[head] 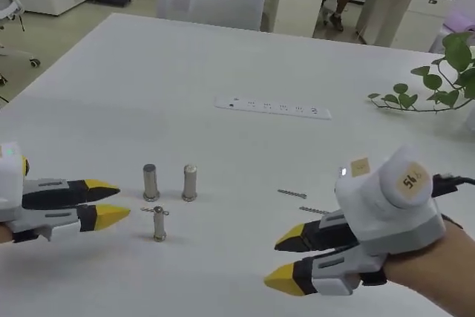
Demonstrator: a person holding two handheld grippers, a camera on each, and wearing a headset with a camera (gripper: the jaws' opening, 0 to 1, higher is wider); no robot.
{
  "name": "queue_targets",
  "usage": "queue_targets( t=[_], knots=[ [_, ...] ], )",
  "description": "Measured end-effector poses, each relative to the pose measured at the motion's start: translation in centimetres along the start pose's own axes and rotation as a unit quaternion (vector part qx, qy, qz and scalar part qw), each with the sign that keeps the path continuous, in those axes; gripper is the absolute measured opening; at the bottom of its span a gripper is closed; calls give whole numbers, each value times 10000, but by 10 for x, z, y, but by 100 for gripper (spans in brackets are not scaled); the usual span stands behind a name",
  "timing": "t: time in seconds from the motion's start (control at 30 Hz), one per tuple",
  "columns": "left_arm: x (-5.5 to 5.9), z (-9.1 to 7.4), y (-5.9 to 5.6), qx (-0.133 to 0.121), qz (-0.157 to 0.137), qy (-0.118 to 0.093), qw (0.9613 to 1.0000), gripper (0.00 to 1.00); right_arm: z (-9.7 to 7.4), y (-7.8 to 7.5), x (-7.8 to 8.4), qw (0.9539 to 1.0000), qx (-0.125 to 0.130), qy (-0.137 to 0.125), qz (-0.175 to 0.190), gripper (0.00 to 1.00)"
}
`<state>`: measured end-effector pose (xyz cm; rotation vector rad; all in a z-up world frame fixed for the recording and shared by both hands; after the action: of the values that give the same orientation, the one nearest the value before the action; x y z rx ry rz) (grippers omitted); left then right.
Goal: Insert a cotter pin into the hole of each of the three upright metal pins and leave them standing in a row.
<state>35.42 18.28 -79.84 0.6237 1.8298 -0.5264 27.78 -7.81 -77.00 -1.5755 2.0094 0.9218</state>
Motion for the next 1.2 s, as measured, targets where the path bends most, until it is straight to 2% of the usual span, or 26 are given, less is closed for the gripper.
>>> queue_targets(
  t=[0.13, 0.37, 0.57, 0.7, 0.87, 0.93, 1.2],
  knots=[
    [-9, 9, 11, -72, 36, -50, 10000, 27, -1, 0, 1, 10000, 10, 12, 22, 33],
    [-14, 26, 16, -43, 129, -14, 9999, 28, -2, -4, 4, 10000, 29, 20, 76, 32],
    [-13, 37, 17, 21, 220, 68, 9997, 28, -3, -6, 4, 9999, 26, 25, 97, 32],
    [-11, 45, 16, 69, 343, 196, 9992, 28, -2, -6, 4, 9999, 25, 16, 128, 32],
    [-12, 56, 11, 144, 451, 242, 9986, 27, -2, -6, 6, 9999, 30, 28, 153, 32],
    [-11, 60, 11, 141, 557, 315, 9979, 27, -3, -6, 6, 9999, 34, 33, 162, 32],
    [-8, 71, 9, 123, 610, 383, 9973, 24, -3, -6, 7, 9998, 51, 40, 177, 32]
  ],
)
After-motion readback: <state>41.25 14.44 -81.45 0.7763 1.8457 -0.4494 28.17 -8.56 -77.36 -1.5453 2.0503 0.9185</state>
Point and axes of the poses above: the centre of the closed fingertips' face, and the gripper's own axes: z roughly forward along the fingers, y roughly to its left, x roughly out of its underside, the point moved 4 cm from there along -z, roughly backward along the fingers, and after that the axes turned 11 degrees about -x, right-handed, at the moved point
